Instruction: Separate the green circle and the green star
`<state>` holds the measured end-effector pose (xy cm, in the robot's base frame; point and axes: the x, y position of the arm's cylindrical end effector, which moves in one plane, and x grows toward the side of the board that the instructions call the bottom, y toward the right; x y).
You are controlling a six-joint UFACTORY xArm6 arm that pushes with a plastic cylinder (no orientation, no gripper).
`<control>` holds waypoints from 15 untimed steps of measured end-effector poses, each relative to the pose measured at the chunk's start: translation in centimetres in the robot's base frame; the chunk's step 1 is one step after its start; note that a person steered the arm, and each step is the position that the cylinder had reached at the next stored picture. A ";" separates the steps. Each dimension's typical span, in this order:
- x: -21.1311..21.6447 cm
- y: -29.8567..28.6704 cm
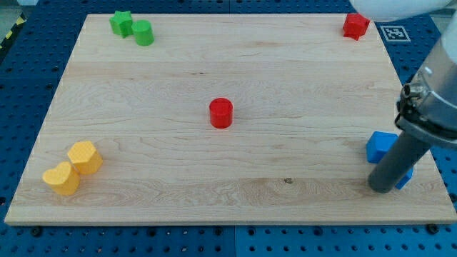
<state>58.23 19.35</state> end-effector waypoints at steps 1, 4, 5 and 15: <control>-0.6 -5.2; -12.0 -2.6; -12.0 1.3; -30.4 -40.4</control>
<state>27.86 -21.08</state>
